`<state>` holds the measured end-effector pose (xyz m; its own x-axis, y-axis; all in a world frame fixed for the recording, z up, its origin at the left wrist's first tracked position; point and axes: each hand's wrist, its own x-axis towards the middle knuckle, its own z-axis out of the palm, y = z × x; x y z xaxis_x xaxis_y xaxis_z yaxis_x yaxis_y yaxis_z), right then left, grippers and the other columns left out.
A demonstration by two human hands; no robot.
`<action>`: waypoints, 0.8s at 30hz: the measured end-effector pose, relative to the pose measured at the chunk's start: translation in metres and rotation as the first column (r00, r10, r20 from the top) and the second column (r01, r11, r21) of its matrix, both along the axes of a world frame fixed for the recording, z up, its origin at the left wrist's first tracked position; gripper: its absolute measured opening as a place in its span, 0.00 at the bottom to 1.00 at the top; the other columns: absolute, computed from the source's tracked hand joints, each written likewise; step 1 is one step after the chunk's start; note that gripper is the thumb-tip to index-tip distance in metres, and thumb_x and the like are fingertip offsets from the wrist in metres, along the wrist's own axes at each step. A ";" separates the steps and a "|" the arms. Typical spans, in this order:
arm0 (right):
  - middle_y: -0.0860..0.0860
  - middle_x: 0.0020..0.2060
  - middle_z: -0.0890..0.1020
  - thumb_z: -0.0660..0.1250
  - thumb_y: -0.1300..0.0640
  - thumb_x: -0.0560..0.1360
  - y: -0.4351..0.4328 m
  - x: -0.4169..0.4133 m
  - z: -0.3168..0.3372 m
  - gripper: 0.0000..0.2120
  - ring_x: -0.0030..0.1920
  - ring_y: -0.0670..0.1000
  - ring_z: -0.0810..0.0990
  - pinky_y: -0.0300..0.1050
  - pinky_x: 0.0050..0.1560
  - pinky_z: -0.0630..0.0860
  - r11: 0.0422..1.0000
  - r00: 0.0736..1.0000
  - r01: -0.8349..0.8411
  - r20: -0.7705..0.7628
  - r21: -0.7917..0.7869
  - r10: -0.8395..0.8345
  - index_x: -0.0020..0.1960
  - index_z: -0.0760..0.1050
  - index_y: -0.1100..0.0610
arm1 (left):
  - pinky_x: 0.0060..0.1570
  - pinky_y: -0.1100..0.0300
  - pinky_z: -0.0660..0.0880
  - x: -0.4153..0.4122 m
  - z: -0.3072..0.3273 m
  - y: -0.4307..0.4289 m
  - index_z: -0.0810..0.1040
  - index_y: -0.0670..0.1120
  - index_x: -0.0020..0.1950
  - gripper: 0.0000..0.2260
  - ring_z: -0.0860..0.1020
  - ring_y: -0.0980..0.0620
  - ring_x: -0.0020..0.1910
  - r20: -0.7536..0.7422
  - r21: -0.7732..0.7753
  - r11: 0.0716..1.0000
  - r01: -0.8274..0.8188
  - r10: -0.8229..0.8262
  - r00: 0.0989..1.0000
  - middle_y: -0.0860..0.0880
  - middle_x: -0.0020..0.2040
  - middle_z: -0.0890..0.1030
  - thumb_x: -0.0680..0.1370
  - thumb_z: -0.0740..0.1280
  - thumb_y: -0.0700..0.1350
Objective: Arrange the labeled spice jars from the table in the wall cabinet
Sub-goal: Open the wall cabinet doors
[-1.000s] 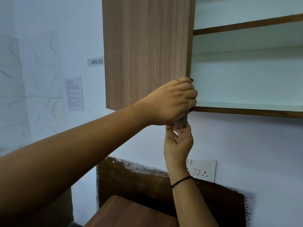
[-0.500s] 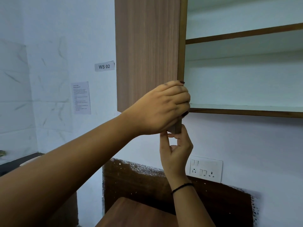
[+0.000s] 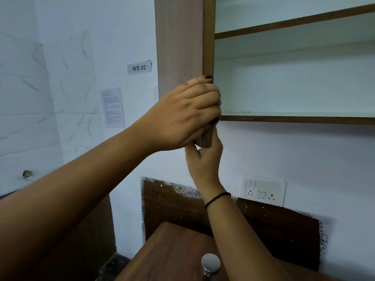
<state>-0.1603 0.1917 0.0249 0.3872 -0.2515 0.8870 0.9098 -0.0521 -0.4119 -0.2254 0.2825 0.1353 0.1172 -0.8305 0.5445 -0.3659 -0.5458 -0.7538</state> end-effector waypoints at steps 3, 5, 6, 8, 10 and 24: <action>0.49 0.43 0.78 0.68 0.65 0.76 0.014 -0.005 0.000 0.16 0.40 0.37 0.75 0.28 0.44 0.69 1.000 1.000 -0.022 -0.015 0.000 0.022 0.62 0.72 0.69 | 0.76 0.49 0.59 -0.009 0.001 0.012 0.79 0.40 0.53 0.13 0.76 0.41 0.61 0.005 -0.004 1.000 -0.024 0.024 1.000 0.42 0.53 0.79 0.83 0.56 0.42; 0.47 0.41 0.76 0.67 0.65 0.76 0.021 -0.009 0.000 0.15 0.38 0.36 0.73 0.26 0.42 0.66 1.000 1.000 -0.012 -0.021 -0.003 0.012 0.60 0.72 0.71 | 0.76 0.50 0.59 -0.016 0.001 0.019 0.79 0.40 0.52 0.13 0.76 0.41 0.60 0.002 -0.001 0.999 -0.040 0.040 0.999 0.42 0.53 0.79 0.83 0.56 0.42; 0.47 0.40 0.75 0.66 0.64 0.76 0.025 -0.011 0.000 0.15 0.38 0.36 0.73 0.26 0.42 0.66 1.000 1.000 -0.008 -0.024 -0.007 0.008 0.60 0.73 0.71 | 0.75 0.50 0.59 -0.019 0.002 0.023 0.79 0.40 0.52 0.13 0.76 0.41 0.60 -0.001 -0.001 0.999 -0.048 0.048 0.999 0.42 0.53 0.79 0.83 0.56 0.43; 0.53 0.42 0.79 0.66 0.62 0.77 0.031 -0.017 0.001 0.15 0.38 0.40 0.73 0.27 0.44 0.67 1.000 1.000 -0.008 -0.020 -0.031 0.007 0.60 0.73 0.70 | 0.75 0.51 0.58 -0.025 0.002 0.030 0.79 0.40 0.52 0.13 0.76 0.41 0.61 -0.004 -0.007 0.998 -0.067 0.067 0.998 0.42 0.54 0.79 0.84 0.55 0.43; 0.62 0.48 0.82 0.66 0.61 0.77 0.039 -0.019 0.001 0.17 0.42 0.54 0.78 0.33 0.48 0.71 0.997 1.000 0.003 0.000 -0.072 -0.003 0.63 0.72 0.69 | 0.75 0.52 0.58 -0.030 0.002 0.039 0.79 0.40 0.52 0.13 0.76 0.41 0.61 0.005 -0.014 0.996 -0.085 0.086 0.996 0.42 0.54 0.79 0.84 0.55 0.42; 0.57 0.70 0.74 0.67 0.59 0.79 0.098 -0.036 0.003 0.25 0.67 0.54 0.76 0.32 0.66 0.66 0.965 0.980 0.173 0.128 -0.198 -0.150 0.73 0.66 0.63 | 0.68 0.49 0.70 -0.054 -0.009 0.096 0.80 0.37 0.50 0.14 0.75 0.39 0.66 0.047 -0.115 0.979 -0.167 0.173 0.984 0.39 0.52 0.80 0.85 0.55 0.41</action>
